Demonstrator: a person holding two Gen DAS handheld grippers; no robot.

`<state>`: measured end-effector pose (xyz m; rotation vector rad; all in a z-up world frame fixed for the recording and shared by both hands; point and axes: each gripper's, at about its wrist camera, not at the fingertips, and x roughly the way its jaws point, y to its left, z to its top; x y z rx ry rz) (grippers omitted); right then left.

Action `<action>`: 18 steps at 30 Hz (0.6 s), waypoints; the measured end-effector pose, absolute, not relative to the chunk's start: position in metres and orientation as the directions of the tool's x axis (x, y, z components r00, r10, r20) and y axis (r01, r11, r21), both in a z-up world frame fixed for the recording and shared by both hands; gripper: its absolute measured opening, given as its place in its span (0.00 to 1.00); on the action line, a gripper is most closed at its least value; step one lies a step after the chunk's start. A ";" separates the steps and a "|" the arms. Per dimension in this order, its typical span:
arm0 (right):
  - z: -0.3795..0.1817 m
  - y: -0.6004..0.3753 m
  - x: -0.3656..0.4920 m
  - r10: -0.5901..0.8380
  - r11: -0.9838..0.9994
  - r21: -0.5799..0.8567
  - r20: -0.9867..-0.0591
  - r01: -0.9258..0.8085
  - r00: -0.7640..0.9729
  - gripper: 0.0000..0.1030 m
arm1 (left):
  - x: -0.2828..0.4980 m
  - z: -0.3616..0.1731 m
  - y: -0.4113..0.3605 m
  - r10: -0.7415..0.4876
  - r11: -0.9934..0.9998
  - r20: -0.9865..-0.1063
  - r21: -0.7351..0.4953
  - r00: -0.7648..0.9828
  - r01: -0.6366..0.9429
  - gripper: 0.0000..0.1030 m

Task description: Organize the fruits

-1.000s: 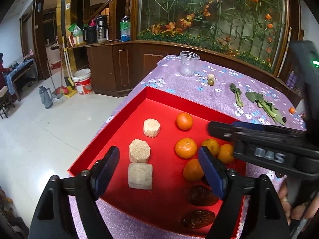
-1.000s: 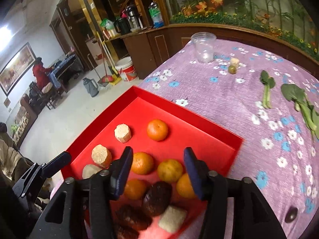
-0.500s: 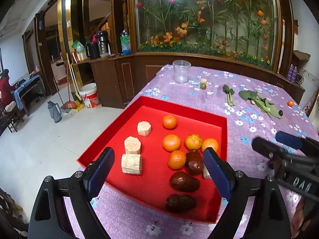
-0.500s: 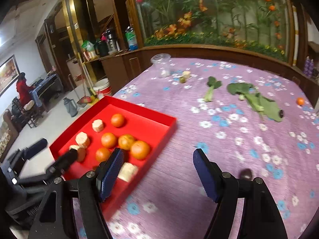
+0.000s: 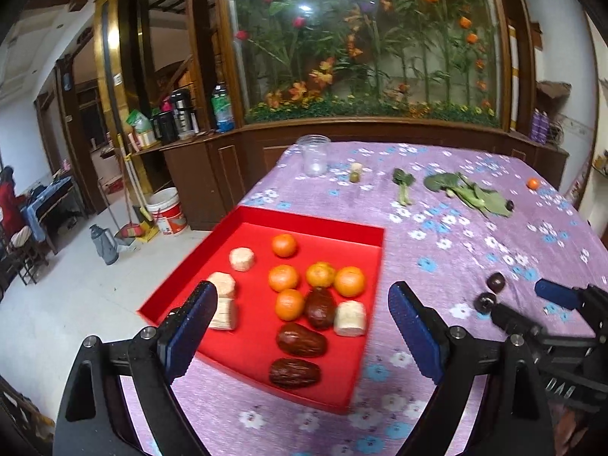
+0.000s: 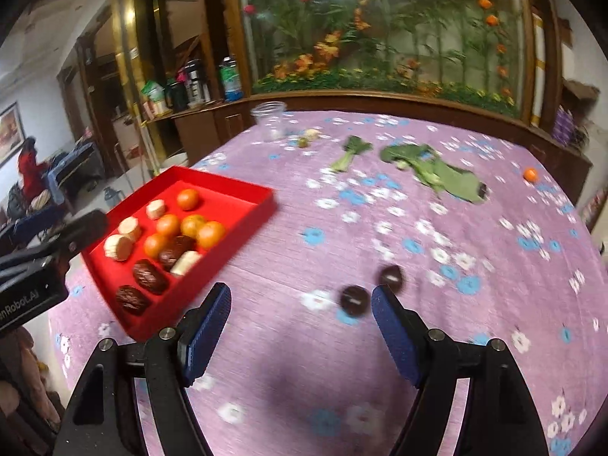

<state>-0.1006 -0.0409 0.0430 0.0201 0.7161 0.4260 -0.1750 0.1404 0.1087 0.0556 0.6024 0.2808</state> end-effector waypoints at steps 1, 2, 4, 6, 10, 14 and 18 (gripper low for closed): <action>0.041 -0.048 -0.099 0.381 0.917 0.170 -0.635 -0.360 0.672 0.79 | -0.173 0.107 0.136 0.269 0.963 -0.556 0.137 0.786 -0.232 0.88; 0.039 -0.055 -0.097 0.376 0.921 0.176 -0.639 -0.348 0.671 0.79 | -0.171 0.105 0.131 0.258 0.966 -0.562 0.139 0.786 -0.218 0.88; 0.033 -0.068 -0.094 0.366 0.926 0.187 -0.650 -0.327 0.666 0.79 | -0.167 0.102 0.123 0.231 0.973 -0.577 0.134 0.784 -0.188 0.88; 0.028 -0.075 -0.093 0.367 0.927 0.197 -0.660 -0.320 0.656 0.79 | -0.169 0.103 0.119 0.218 0.976 -0.558 0.121 0.801 -0.182 0.88; 0.027 -0.066 -0.096 0.395 0.912 0.201 -0.664 -0.357 0.635 0.79 | -0.185 0.120 0.116 0.264 0.965 -0.425 0.119 0.866 -0.236 0.92; 0.033 -0.034 -0.107 0.447 0.877 0.190 -0.655 -0.441 0.609 0.80 | -0.205 0.139 0.116 0.375 0.926 -0.281 0.166 0.884 -0.340 1.00; 0.036 0.004 -0.117 0.473 0.845 0.153 -0.660 -0.512 0.584 0.82 | -0.212 0.138 0.126 0.527 0.849 -0.234 0.190 0.817 -0.493 1.00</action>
